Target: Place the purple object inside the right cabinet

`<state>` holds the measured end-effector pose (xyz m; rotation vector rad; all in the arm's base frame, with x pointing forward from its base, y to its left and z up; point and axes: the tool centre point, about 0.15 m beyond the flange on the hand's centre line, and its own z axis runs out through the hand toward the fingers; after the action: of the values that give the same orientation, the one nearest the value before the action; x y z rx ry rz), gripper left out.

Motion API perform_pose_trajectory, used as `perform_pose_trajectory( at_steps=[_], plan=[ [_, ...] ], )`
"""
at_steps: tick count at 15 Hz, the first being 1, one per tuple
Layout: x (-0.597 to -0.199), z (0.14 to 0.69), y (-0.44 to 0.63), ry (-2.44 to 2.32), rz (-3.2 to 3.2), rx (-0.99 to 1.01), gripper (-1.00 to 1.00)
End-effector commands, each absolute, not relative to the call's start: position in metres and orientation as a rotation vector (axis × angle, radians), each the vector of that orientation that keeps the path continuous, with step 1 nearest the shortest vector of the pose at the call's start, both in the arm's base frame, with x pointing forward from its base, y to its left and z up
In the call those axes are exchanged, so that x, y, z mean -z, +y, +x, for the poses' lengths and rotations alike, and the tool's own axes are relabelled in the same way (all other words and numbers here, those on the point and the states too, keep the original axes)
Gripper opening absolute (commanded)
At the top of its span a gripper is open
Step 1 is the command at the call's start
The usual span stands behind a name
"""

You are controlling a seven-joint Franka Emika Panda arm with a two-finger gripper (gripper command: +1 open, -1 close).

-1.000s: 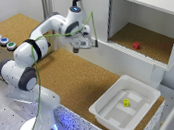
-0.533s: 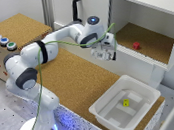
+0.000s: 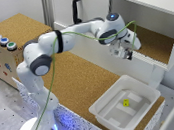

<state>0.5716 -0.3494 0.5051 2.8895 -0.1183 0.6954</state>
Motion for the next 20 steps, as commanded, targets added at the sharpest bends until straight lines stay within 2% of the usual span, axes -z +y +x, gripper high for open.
perform_pose_trajectory(
  at_steps=[1,6,14,15,20],
  plan=[
    [-0.483,0.655,-0.401,-0.043,3.091,-0.653,-1.00],
    [-0.474,0.690,-0.403,-0.012,3.113,-0.694,-1.00],
    [-0.473,0.703,-0.381,-0.031,3.113,-0.756,-1.00],
    [-0.476,0.701,-0.376,-0.029,3.097,-0.769,1.00],
    [-0.520,0.662,-0.347,-0.042,2.911,-0.909,1.00]
  ],
)
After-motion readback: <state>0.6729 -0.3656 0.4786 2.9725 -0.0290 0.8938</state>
